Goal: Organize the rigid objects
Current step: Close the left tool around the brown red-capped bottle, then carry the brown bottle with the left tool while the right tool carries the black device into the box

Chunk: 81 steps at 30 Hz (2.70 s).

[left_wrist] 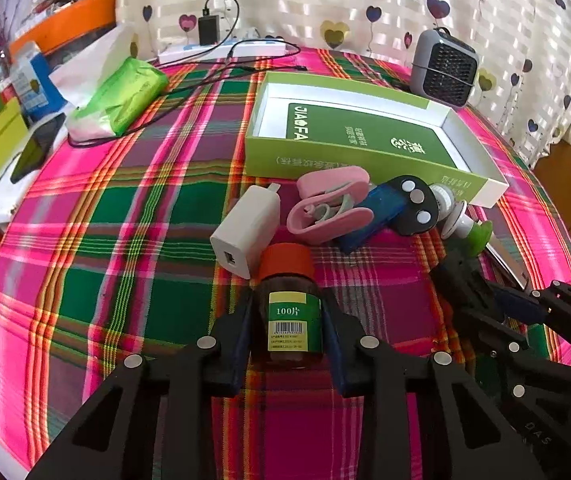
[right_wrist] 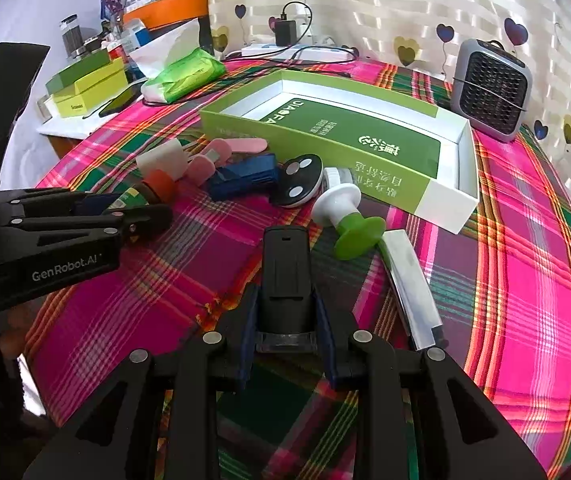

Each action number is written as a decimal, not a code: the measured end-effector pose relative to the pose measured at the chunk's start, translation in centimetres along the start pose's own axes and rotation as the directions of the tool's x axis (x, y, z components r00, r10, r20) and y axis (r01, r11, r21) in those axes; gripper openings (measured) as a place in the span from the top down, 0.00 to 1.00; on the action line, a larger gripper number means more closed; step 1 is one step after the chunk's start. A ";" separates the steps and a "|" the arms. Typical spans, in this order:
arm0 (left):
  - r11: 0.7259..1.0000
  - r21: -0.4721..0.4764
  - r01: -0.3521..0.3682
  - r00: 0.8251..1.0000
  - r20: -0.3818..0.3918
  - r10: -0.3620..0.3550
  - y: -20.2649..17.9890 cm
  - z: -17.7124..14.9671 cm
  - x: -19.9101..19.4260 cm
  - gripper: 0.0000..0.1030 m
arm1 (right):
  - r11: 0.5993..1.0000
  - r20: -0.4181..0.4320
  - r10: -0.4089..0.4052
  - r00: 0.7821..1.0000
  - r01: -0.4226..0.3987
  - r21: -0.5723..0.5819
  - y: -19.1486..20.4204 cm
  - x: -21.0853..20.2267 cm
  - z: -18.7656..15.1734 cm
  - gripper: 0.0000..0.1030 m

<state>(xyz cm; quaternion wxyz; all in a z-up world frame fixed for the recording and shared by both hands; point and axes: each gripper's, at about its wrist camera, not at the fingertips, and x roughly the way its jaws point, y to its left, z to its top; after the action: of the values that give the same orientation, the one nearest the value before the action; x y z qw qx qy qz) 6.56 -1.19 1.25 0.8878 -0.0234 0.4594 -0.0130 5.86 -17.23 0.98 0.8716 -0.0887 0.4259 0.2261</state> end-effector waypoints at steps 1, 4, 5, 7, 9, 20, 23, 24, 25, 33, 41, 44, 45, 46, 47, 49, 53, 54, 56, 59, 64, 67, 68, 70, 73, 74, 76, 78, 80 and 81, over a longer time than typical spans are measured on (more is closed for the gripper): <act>1.000 0.003 0.003 1.000 0.000 -0.003 -0.1 0.0 0.0 0.70 | 1.000 0.000 -0.002 1.000 0.002 0.001 0.0 0.0 0.0 0.72; 1.000 0.014 0.007 1.000 0.004 -0.007 -0.2 -0.1 -0.3 0.70 | 1.000 -0.003 -0.007 1.000 0.007 0.003 0.0 -0.1 0.0 0.72; 1.000 0.018 0.007 1.000 0.006 -0.008 -0.3 -0.1 -0.4 0.70 | 1.000 -0.003 -0.009 1.000 0.009 0.004 0.0 -0.1 0.0 0.72; 1.000 0.026 0.009 1.000 0.012 -0.009 -0.3 0.0 -0.7 0.70 | 1.000 0.003 -0.010 1.000 0.010 0.010 0.0 -0.3 0.0 0.72; 0.999 0.032 0.012 1.000 0.020 -0.013 -0.4 0.1 -1.3 0.70 | 1.000 0.009 -0.009 1.000 0.009 0.018 0.1 -0.6 0.0 0.73; 0.996 0.076 0.047 0.997 0.063 -0.052 -0.9 1.4 -3.3 0.70 | 0.999 0.054 0.002 0.999 -0.004 0.043 0.2 -2.6 1.2 0.72; 0.993 0.092 0.068 0.995 0.071 -0.075 -1.3 2.2 -3.5 0.70 | 0.998 0.063 -0.015 0.998 0.012 0.055 0.0 -2.9 1.9 0.73; 0.992 0.097 0.075 0.994 0.072 -0.082 -1.4 2.5 -3.6 0.70 | 0.998 0.065 -0.018 0.998 0.014 0.061 -0.2 -3.0 2.2 0.72; 0.991 0.105 0.079 0.993 0.075 -0.087 -1.5 2.9 -3.5 0.70 | 0.998 0.066 -0.020 0.998 0.015 0.065 -0.3 -3.0 2.5 0.73; 0.982 0.151 0.109 0.989 0.080 -0.122 -2.5 6.0 -2.4 0.70 | 0.994 0.084 -0.044 0.995 0.036 0.104 -2.0 -3.1 4.9 0.73; 0.980 0.144 0.136 0.987 0.061 -0.146 -2.5 8.7 -0.6 0.70 | 0.990 0.071 -0.057 0.996 0.047 0.131 -3.5 -2.1 6.8 0.73; 0.980 0.152 0.131 0.988 0.065 -0.142 -2.5 9.5 -0.1 0.70 | 0.988 0.062 -0.068 0.996 0.059 0.142 -4.1 -1.5 7.4 0.72; 0.979 0.152 0.134 0.988 0.062 -0.145 -2.5 9.8 0.2 0.70 | 0.987 0.058 -0.076 0.995 0.067 0.146 -4.3 -1.2 7.7 0.72; 0.979 0.147 0.140 0.987 0.054 -0.150 -2.4 10.1 0.5 0.70 | 0.986 0.056 -0.079 0.995 0.070 0.149 -4.5 -1.0 7.8 0.72; 0.980 0.140 0.145 0.987 0.047 -0.152 -2.4 10.3 0.8 0.70 | 0.986 0.055 -0.081 0.995 0.072 0.153 -4.7 -0.8 8.0 0.72; 0.980 0.132 0.149 0.987 0.040 -0.156 -2.3 10.9 1.4 0.70 | 0.983 0.055 -0.086 0.995 0.076 0.165 -5.2 -0.5 8.4 0.72; 0.983 0.124 0.135 0.989 0.044 -0.142 -2.3 12.2 2.5 0.70 | 0.979 0.051 -0.103 0.993 0.092 0.183 -6.2 0.2 9.2 0.72; 0.983 0.113 0.141 0.988 0.039 -0.147 -2.1 12.7 3.0 0.70 | 0.977 0.047 -0.110 0.993 0.099 0.189 -6.5 0.4 9.4 0.72; 0.985 0.107 0.136 0.989 0.033 -0.141 -2.1 13.1 3.6 0.70 | 0.973 0.041 -0.117 0.992 0.107 0.203 -7.1 0.8 9.8 0.72; 0.986 0.125 0.110 0.992 0.040 -0.116 -2.1 13.7 4.6 0.70 | 0.967 0.034 -0.134 0.990 0.124 0.221 -8.0 1.4 10.3 0.73; 0.987 0.116 0.115 0.993 0.017 -0.118 -1.8 14.9 6.6 0.70 | 0.957 0.008 -0.158 0.987 0.151 0.246 -9.5 2.8 11.0 0.73; 0.984 0.126 0.122 0.992 0.013 -0.124 -1.9 15.3 7.2 0.70 | 0.951 -0.006 -0.171 0.985 0.167 0.259 -10.4 3.7 11.4 0.72; 0.984 0.126 0.124 0.992 0.008 -0.126 -1.9 15.4 7.4 0.70 | 0.950 -0.011 -0.176 0.984 0.173 0.262 -10.5 3.9 11.4 0.72; 0.985 0.120 0.126 0.992 0.000 -0.127 -1.9 15.7 8.0 0.70 | 0.947 -0.020 -0.185 0.982 0.184 0.264 -11.0 4.4 11.6 0.72; 0.984 0.135 0.115 0.993 0.007 -0.117 -2.0 15.8 8.4 0.70 | 0.944 -0.027 -0.191 0.981 0.191 0.268 -11.3 4.9 11.7 0.72; 0.984 0.133 0.116 0.993 0.003 -0.117 -2.0 15.9 8.6 0.70 | 0.944 -0.031 -0.194 0.980 0.195 0.268 -11.3 5.1 11.8 0.72; 0.985 0.126 0.116 0.993 -0.004 -0.116 -1.9 16.1 9.1 0.70 | 0.943 -0.034 -0.194 0.980 0.196 0.268 -11.4 5.4 11.9 0.72; 0.986 0.126 0.109 0.994 -0.005 -0.110 -1.8 16.2 9.4 0.70 | 0.943 -0.038 -0.195 0.980 0.198 0.267 -11.5 5.8 12.1 0.72; 0.986 0.128 0.105 0.994 -0.009 -0.105 -1.7 16.3 9.6 0.70 | 0.942 -0.042 -0.195 0.980 0.199 0.268 -11.6 6.1 12.2 0.72; 0.986 0.130 0.102 0.995 -0.014 -0.101 -1.7 16.4 9.8 0.70 | 0.942 -0.042 -0.196 0.980 0.200 0.269 -11.6 6.2 12.2 0.72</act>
<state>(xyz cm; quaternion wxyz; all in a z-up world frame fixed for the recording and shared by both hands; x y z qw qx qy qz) 25.60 -2.86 2.76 0.8840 0.0112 0.4589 -0.0883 23.21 -21.24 3.28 0.8905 -0.0125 0.4483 0.0762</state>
